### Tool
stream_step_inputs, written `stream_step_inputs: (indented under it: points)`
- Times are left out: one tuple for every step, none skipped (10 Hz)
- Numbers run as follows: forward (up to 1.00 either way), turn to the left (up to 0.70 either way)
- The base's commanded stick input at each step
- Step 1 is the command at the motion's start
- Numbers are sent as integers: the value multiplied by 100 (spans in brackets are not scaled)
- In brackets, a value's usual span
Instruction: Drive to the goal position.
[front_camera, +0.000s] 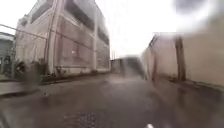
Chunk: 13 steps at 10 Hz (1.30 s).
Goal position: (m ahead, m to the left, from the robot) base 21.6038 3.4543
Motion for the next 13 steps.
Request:
stream_step_inputs:
  points:
    - [50, 7]
    - [50, -18]
    - [50, -43]
    - [50, -43]
    - [50, -43]
    - [50, -43]
    - [50, -43]
    - [50, -43]
    - [50, -43]
    - [50, -43]
    - [50, -43]
    - [50, -43]
    - [50, -43]
